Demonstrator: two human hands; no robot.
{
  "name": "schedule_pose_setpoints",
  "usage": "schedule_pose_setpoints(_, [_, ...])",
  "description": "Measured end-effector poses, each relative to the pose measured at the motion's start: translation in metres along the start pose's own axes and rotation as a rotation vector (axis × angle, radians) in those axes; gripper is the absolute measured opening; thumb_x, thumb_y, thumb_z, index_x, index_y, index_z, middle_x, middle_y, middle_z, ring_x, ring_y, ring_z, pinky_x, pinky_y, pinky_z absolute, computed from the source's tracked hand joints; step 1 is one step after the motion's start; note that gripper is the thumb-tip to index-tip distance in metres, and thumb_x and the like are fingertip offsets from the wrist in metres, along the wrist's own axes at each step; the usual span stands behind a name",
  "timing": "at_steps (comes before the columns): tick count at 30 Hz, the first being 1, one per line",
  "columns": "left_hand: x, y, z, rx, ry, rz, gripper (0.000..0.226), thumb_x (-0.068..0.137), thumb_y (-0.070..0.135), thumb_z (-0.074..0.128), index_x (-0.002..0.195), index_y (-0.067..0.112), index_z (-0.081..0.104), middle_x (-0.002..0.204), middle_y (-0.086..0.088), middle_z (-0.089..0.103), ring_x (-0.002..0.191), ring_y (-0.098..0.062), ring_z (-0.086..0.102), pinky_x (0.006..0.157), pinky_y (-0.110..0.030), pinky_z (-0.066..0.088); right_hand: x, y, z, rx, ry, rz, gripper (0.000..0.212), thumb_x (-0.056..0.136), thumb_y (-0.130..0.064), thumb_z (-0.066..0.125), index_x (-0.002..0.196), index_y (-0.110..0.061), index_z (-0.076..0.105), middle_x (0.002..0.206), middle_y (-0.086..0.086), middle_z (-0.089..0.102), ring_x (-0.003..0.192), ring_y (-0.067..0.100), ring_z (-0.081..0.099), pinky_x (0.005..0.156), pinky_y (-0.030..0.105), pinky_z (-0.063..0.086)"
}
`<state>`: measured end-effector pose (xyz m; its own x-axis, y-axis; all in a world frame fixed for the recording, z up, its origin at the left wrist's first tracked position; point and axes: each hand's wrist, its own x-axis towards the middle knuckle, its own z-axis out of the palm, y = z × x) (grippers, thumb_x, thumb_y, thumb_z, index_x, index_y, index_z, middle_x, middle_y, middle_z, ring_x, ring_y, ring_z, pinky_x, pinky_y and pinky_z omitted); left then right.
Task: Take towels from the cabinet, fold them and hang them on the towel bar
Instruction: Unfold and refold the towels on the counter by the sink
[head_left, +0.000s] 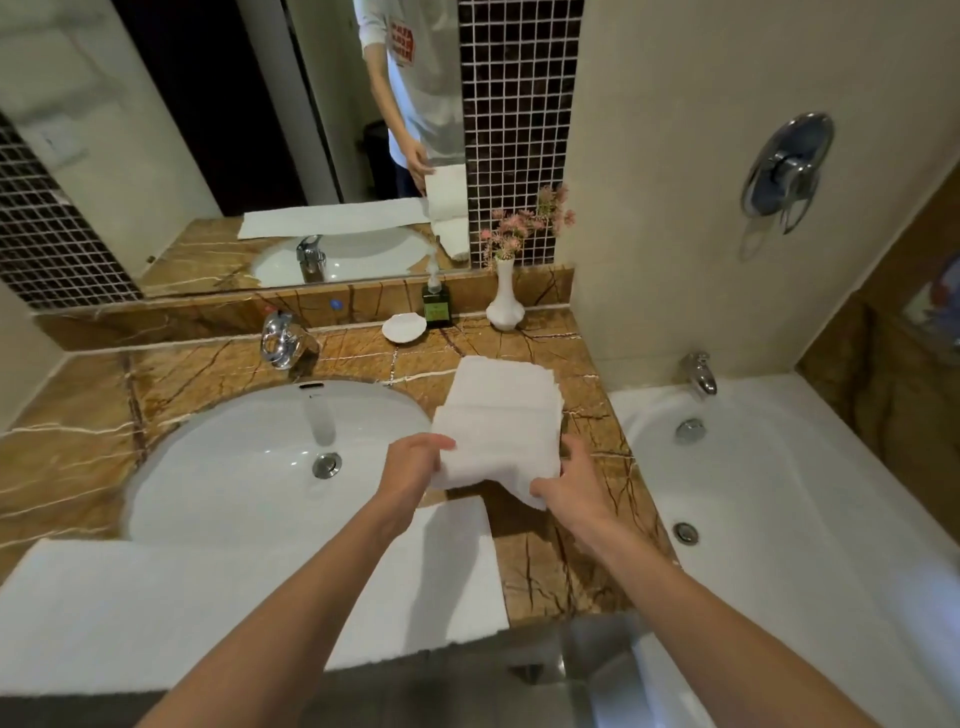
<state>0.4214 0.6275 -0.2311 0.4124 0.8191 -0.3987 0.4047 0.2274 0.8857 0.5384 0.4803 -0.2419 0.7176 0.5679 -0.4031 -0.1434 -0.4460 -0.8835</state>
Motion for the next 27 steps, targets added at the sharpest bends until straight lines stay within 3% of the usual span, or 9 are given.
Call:
schedule_pose_setpoints(3, [-0.009,-0.018,-0.009,-0.037,-0.021,-0.021,0.020,0.084,0.004,0.056,0.072,0.013,0.069,0.080,-0.001,0.056,0.075,-0.019,0.048,0.063,-0.031,0.038,-0.012,0.014,0.004,0.035,0.003,0.048,0.066,0.084,0.002,0.059,0.143,-0.012,0.032,0.113,0.001,0.056,0.103,0.016,0.054,0.086,0.030,0.045])
schedule_pose_setpoints(5, [-0.013,-0.034,-0.015,-0.026,-0.025,-0.033,0.015,0.084,0.006,0.054,0.074,0.012,0.064,0.082,-0.002,0.057,0.070,-0.016,0.047,0.058,-0.029,0.036,-0.019,0.021,0.008,0.024,0.044,0.060,0.056,0.085,-0.004,0.058,0.136,-0.013,0.038,0.114,0.001,0.056,0.101,0.016,0.054,0.084,0.031,0.045])
schedule_pose_setpoints(8, [-0.015,-0.054,-0.019,0.032,-0.030,-0.029,0.011,0.087,0.009,0.052,0.079,0.013,0.059,0.091,-0.003,0.057,0.076,-0.016,0.049,0.068,-0.030,0.040,-0.023,0.034,0.014,0.028,0.097,0.089,0.050,0.085,-0.009,0.060,0.132,-0.013,0.042,0.119,0.005,0.058,0.100,0.018,0.056,0.083,0.033,0.049])
schedule_pose_setpoints(11, [-0.015,-0.066,-0.019,0.092,-0.036,-0.040,0.013,0.090,0.012,0.052,0.079,0.018,0.053,0.094,-0.004,0.054,0.081,-0.020,0.050,0.074,-0.031,0.040,-0.025,0.043,0.017,-0.053,0.126,0.129,0.044,0.090,-0.016,0.059,0.132,-0.013,0.044,0.114,0.002,0.056,0.096,0.016,0.054,0.066,0.024,0.042])
schedule_pose_setpoints(13, [-0.015,-0.075,-0.020,0.150,-0.054,-0.039,0.005,0.091,0.013,0.052,0.088,0.016,0.054,0.100,-0.006,0.054,0.090,-0.024,0.054,0.077,-0.032,0.042,-0.028,0.047,0.019,-0.129,0.136,0.150,0.044,0.093,-0.018,0.056,0.135,-0.011,0.045,0.118,0.003,0.055,0.101,0.017,0.051,0.075,0.023,0.041])
schedule_pose_setpoints(16, [-0.013,-0.085,-0.021,0.193,-0.096,-0.056,0.028,0.090,0.014,0.053,0.118,0.009,0.050,0.116,-0.006,0.054,0.108,-0.027,0.056,0.083,-0.033,0.044,-0.031,0.051,0.021,-0.181,0.134,0.175,0.045,0.094,-0.014,0.055,0.138,-0.008,0.047,0.133,0.007,0.053,0.116,0.021,0.050,0.086,0.024,0.037])
schedule_pose_setpoints(19, [-0.012,-0.078,-0.023,0.194,-0.121,-0.037,0.017,0.090,0.012,0.054,0.107,0.013,0.053,0.113,-0.010,0.057,0.106,-0.029,0.056,0.087,-0.036,0.044,-0.029,0.047,0.021,-0.182,0.121,0.199,0.045,0.093,-0.013,0.055,0.137,-0.008,0.047,0.134,0.007,0.053,0.118,0.022,0.050,0.086,0.025,0.038])
schedule_pose_setpoints(23, [0.000,-0.056,-0.027,0.252,-0.192,-0.035,0.048,0.090,0.019,0.056,0.136,0.011,0.042,0.125,-0.013,0.055,0.113,-0.034,0.056,0.098,-0.044,0.046,-0.015,0.035,0.017,-0.140,0.102,0.193,0.047,0.089,-0.018,0.058,0.134,-0.009,0.049,0.130,0.008,0.058,0.109,0.021,0.056,0.093,0.034,0.049])
schedule_pose_setpoints(27, [0.020,-0.031,-0.018,0.312,-0.235,0.011,0.053,0.091,0.020,0.055,0.140,0.012,0.038,0.131,-0.016,0.053,0.114,-0.033,0.056,0.100,-0.043,0.046,0.006,0.019,0.013,-0.138,0.073,0.156,0.053,0.088,-0.017,0.058,0.138,-0.009,0.045,0.134,0.008,0.055,0.116,0.026,0.056,0.097,0.036,0.048])
